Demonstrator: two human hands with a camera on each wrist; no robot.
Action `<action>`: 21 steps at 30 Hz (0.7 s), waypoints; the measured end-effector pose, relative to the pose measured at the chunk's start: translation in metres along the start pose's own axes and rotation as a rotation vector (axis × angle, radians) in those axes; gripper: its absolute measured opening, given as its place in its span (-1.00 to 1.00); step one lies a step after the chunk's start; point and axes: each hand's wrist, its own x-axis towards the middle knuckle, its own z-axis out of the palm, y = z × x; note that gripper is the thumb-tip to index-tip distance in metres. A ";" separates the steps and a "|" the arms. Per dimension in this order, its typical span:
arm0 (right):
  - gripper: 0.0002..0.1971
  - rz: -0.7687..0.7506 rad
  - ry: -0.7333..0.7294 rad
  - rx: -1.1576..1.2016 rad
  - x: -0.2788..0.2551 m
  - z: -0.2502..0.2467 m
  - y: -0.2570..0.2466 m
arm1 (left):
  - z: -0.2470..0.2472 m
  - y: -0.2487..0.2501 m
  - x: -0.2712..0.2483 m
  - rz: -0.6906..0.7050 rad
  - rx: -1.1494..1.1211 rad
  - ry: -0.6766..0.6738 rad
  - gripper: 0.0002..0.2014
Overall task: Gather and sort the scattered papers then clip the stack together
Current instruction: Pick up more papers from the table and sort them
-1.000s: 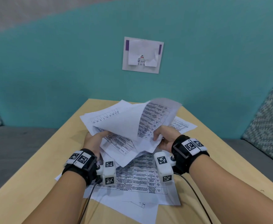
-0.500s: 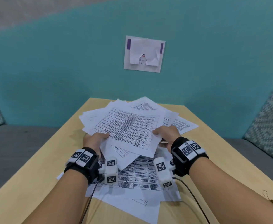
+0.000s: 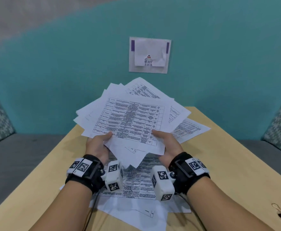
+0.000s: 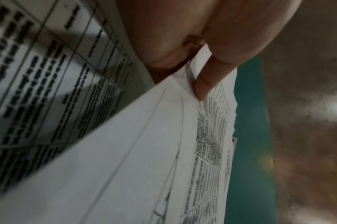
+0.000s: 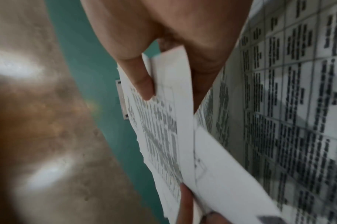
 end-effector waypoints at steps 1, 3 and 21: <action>-0.49 -0.011 0.014 -0.045 0.000 0.002 0.000 | 0.001 0.000 0.000 0.022 0.002 -0.004 -0.51; -0.17 -0.083 0.097 -0.155 0.005 0.000 -0.005 | 0.003 0.000 -0.001 0.051 0.007 -0.039 -0.70; -0.75 -0.503 0.036 -0.654 0.035 -0.073 -0.100 | 0.020 -0.012 -0.016 0.303 0.502 -0.061 -0.67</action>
